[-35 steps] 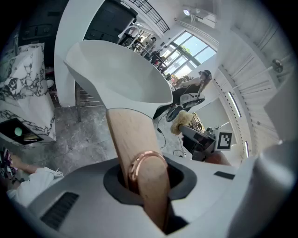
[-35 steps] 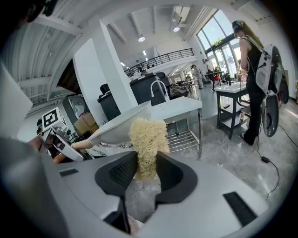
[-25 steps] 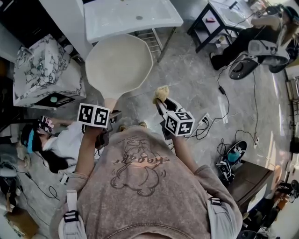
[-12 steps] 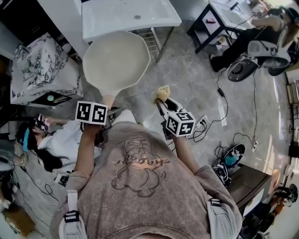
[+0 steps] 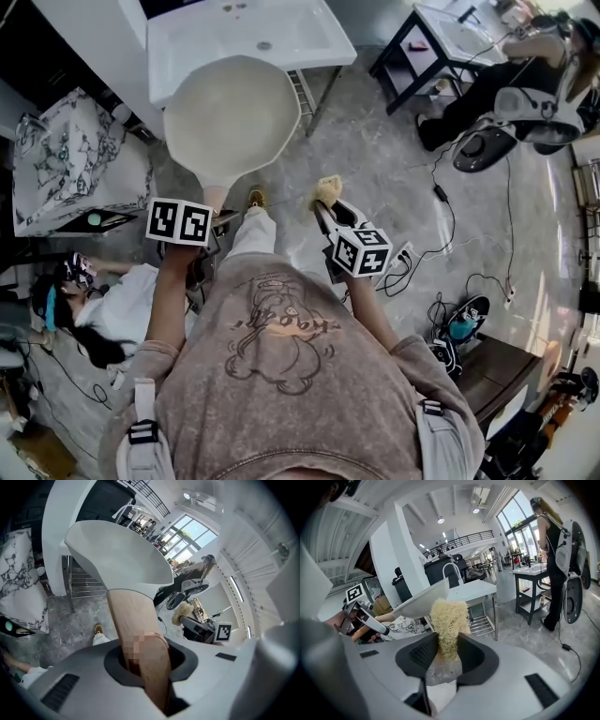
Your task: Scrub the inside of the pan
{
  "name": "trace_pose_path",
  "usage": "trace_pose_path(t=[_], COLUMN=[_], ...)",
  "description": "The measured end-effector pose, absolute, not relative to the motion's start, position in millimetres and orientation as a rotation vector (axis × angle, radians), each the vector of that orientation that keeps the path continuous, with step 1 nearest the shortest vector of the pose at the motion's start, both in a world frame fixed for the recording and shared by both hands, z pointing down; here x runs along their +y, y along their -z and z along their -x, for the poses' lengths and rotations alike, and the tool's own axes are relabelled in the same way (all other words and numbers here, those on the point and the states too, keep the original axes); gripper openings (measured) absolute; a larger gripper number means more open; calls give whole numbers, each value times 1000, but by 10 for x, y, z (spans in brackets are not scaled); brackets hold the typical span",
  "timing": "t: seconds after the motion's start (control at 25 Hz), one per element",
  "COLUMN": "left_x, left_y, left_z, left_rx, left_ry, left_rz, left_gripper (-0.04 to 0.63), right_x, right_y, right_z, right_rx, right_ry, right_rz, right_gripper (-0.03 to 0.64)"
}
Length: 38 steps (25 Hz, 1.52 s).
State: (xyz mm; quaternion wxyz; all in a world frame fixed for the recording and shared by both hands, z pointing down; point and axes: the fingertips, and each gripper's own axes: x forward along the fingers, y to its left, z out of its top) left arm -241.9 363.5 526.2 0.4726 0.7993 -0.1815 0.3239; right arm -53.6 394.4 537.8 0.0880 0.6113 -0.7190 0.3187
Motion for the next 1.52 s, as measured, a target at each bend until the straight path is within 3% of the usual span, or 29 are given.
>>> trace_pose_path(t=[1.0,1.52], left_x=[1225,599], left_y=[-5193,-5221], left_z=[1365,1143], left_rx=[-330,-225], left_ry=[-886,-940], left_rz=[-1934,-1945], left_gripper=[72,72], right_x=[1184,543], right_y=[-5184,-5143], right_z=[-404,-683], right_rx=[-2158,-2090], right_ry=[-961,-952], right_rz=[-1835,-1906], right_gripper=[144,144])
